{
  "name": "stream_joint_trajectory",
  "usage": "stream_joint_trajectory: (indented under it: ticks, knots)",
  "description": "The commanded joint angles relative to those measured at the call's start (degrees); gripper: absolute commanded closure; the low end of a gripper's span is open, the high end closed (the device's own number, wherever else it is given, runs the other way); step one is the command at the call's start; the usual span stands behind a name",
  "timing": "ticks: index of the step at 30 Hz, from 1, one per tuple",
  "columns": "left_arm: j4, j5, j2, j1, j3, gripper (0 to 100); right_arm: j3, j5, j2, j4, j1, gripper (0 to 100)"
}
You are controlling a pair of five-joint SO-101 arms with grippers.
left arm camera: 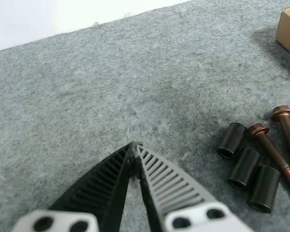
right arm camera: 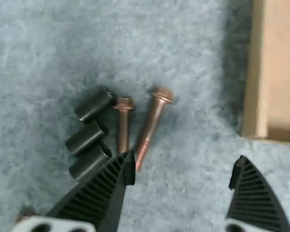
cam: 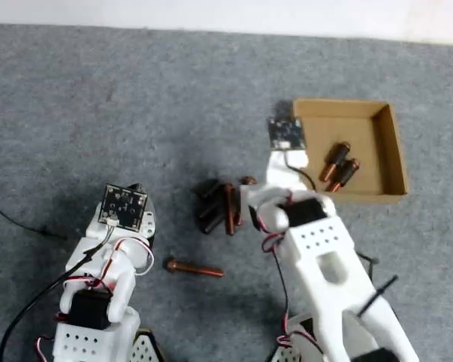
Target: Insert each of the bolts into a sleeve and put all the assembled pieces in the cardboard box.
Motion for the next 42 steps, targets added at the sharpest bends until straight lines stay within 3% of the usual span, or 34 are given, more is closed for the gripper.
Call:
stream_joint_trajectory:
  ticks: [1, 8, 15, 20, 25, 33, 42]
  knots:
    - [-1.1, 0.5, -0.7, -0.9, -1.2, 99, -7.0, -0.4, 6.3, -1.3, -1.5, 70.3]
    - [-1.6, 0.5, -0.7, -0.9, -1.0, 99, -18.0, -6.2, 23.3, -1.0, -2.9, 70.3]
    - [-1.6, 0.5, -0.7, -0.9, -1.0, 99, -24.7, -6.9, 33.1, -0.9, -10.2, 70.3]
    - [-1.6, 0.5, -0.7, -1.0, -1.0, 99, -29.2, -7.1, 36.4, -0.9, -14.1, 70.3]
    - [-1.6, 0.4, -0.7, -1.1, -1.0, 99, -31.0, -14.5, 38.3, -0.8, -16.6, 70.3]
    - [-2.7, 1.9, -0.7, -3.6, -1.0, 99, -32.7, -17.3, 38.5, -1.1, -21.3, 70.3]
    - [-2.8, 2.8, -0.7, -5.4, -1.2, 99, -32.7, -20.9, 38.7, -1.1, -21.3, 70.3]
